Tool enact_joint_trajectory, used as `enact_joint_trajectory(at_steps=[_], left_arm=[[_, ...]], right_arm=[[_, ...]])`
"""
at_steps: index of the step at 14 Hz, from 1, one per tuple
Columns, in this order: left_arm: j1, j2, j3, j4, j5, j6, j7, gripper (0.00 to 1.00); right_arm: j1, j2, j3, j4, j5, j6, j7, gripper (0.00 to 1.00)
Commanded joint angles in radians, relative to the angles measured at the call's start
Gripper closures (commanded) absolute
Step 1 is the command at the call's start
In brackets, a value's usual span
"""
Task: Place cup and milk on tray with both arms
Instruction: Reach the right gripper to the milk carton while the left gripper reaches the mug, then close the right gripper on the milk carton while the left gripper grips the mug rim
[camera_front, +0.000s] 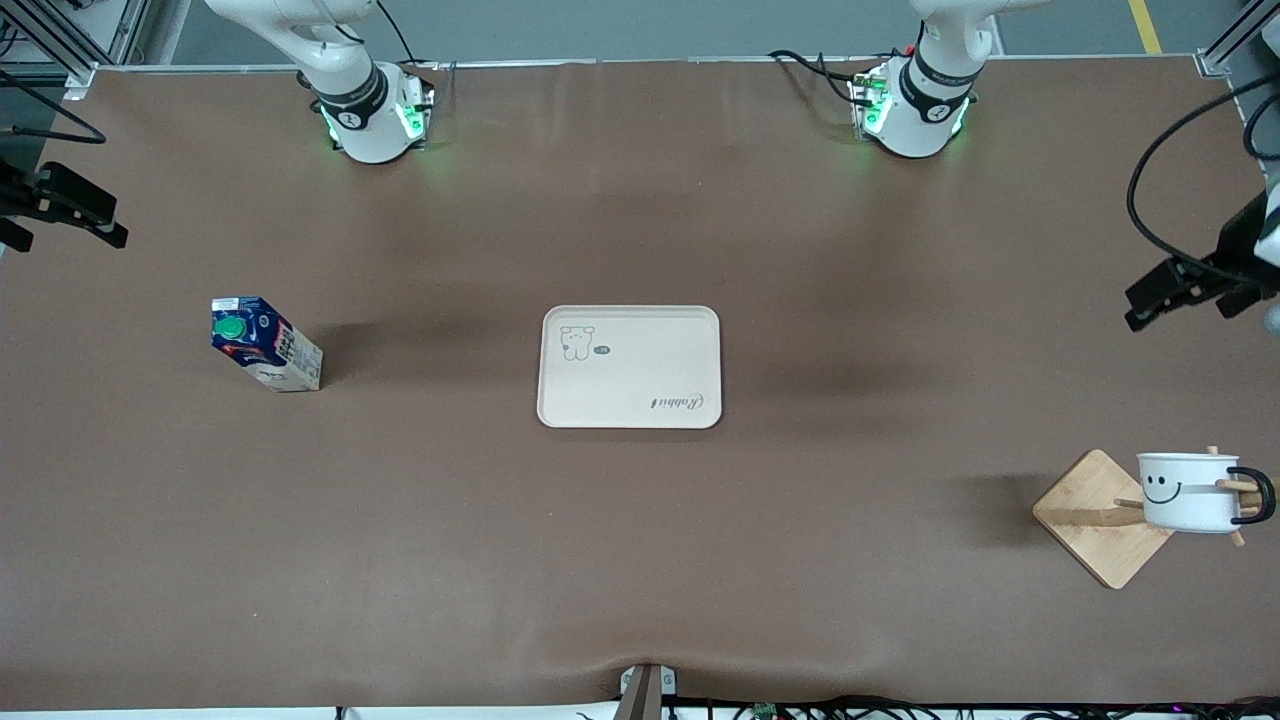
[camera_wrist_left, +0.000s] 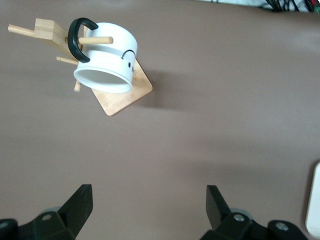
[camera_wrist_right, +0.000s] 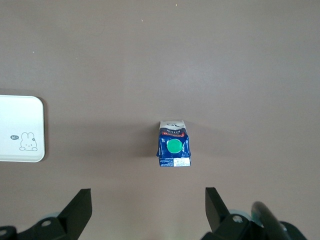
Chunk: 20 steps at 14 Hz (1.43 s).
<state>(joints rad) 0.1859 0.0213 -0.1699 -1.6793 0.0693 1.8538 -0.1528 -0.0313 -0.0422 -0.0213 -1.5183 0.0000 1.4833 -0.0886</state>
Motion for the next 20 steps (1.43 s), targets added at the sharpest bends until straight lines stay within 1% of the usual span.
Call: enact_joint_trajectory(at_steps=[1,2,3,6,8,9,10,11,14,15,18,20], left_arm=[[0.033,-0.018,-0.005,-0.129,0.014,0.179,-0.063,0.00],[0.035,-0.017,-0.005,-0.161,0.014,0.236,-0.103,0.00],[0.036,-0.008,-0.003,-0.174,0.014,0.273,-0.137,0.00],[0.046,0.031,-0.002,-0.174,0.014,0.343,-0.201,0.00],[0.067,0.063,-0.003,-0.175,0.014,0.401,-0.211,0.00],[0.078,0.083,-0.003,-0.177,0.014,0.435,-0.212,0.00],[0.079,0.100,-0.002,-0.177,0.014,0.464,-0.212,0.00],[0.079,0.118,-0.002,-0.177,0.015,0.497,-0.214,0.00],[0.105,0.172,-0.002,-0.191,0.020,0.614,-0.212,0.00],[0.106,0.193,-0.002,-0.198,0.020,0.652,-0.215,0.00],[0.113,0.249,-0.002,-0.203,0.018,0.760,-0.215,0.00],[0.113,0.275,-0.002,-0.200,0.018,0.812,-0.215,0.00]], right_arm=[[-0.010,0.027,0.011,0.043,-0.005,-0.011,0.013,0.00],[-0.009,0.039,0.011,0.043,-0.003,-0.009,0.012,0.00],[-0.004,0.053,0.011,0.044,-0.005,-0.008,0.012,0.00],[-0.010,0.061,0.011,0.050,-0.003,-0.009,0.012,0.00],[-0.007,0.064,0.011,0.050,-0.006,-0.011,0.007,0.00],[-0.004,0.079,0.012,0.047,-0.009,-0.005,0.006,0.00],[-0.004,0.132,0.011,0.047,-0.015,-0.001,-0.003,0.00],[-0.012,0.163,0.011,0.044,-0.008,-0.009,-0.006,0.00],[-0.004,0.217,0.011,0.020,-0.006,-0.053,-0.006,0.00],[0.001,0.232,0.012,-0.003,-0.006,-0.064,-0.006,0.00],[0.004,0.263,0.011,-0.057,-0.020,-0.025,-0.010,0.00],[0.010,0.263,0.012,-0.089,-0.066,0.003,-0.010,0.00]])
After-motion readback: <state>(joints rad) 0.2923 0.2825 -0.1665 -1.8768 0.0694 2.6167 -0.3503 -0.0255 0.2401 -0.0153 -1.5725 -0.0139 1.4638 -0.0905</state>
